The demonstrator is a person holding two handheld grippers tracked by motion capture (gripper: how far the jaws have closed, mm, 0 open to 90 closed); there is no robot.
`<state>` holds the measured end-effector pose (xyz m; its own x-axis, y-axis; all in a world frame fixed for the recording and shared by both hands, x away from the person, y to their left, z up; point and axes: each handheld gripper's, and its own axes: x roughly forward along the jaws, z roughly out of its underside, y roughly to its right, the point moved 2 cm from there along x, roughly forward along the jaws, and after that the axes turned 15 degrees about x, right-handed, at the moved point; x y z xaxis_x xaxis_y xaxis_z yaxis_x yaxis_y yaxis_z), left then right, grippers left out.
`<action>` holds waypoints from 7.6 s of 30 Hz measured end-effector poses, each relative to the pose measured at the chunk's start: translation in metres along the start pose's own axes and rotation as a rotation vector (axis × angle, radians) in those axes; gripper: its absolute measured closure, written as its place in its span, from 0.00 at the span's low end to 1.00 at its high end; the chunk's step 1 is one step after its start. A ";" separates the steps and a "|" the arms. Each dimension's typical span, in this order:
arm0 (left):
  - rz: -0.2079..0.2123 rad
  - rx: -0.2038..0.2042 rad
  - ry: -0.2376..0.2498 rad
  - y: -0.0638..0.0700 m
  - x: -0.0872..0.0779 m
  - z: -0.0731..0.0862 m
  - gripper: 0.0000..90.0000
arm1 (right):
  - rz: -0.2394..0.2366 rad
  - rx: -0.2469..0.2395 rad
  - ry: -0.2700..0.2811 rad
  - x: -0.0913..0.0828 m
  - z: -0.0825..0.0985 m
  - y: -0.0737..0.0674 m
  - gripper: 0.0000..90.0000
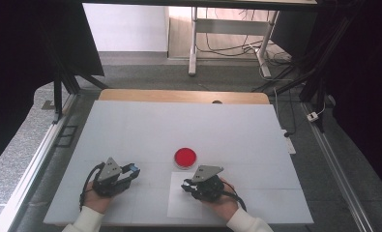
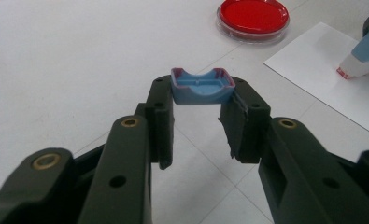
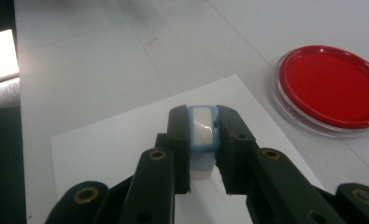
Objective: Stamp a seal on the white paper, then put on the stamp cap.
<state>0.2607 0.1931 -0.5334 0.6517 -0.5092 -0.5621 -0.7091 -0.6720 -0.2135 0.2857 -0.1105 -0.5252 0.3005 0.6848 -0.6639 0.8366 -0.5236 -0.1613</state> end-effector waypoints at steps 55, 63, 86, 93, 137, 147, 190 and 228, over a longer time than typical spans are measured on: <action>0.001 -0.001 -0.002 -0.002 0.000 0.001 0.71 | -0.050 0.099 0.141 -0.025 -0.012 0.012 0.84; 0.004 -0.001 -0.004 -0.002 0.001 0.001 0.71 | -0.048 0.126 0.199 -0.035 -0.016 0.016 0.84; -0.004 -0.002 -0.012 -0.001 0.002 0.001 0.71 | -0.032 0.215 0.338 -0.062 -0.027 0.032 0.84; 0.001 0.001 -0.008 -0.001 0.002 0.001 0.71 | -0.024 0.225 0.356 -0.066 -0.028 0.035 0.84; 0.083 0.087 0.038 0.031 0.029 -0.043 0.71 | -0.028 0.234 0.386 -0.068 -0.029 0.037 0.83; 0.091 0.105 0.057 0.038 0.039 -0.057 0.71 | -0.033 0.225 0.388 -0.068 -0.031 0.035 0.83; 0.167 0.180 0.048 0.068 0.080 -0.090 0.71 | -0.030 0.209 0.404 -0.067 -0.035 0.029 0.83; 0.170 0.213 0.053 0.084 0.093 -0.101 0.71 | -0.003 0.220 0.376 -0.054 -0.031 0.020 0.83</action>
<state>0.2889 0.0355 -0.5227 0.5276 -0.6360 -0.5632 -0.8465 -0.4490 -0.2859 0.3008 -0.1422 -0.4702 0.4783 0.8019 -0.3581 0.7324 -0.5892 -0.3413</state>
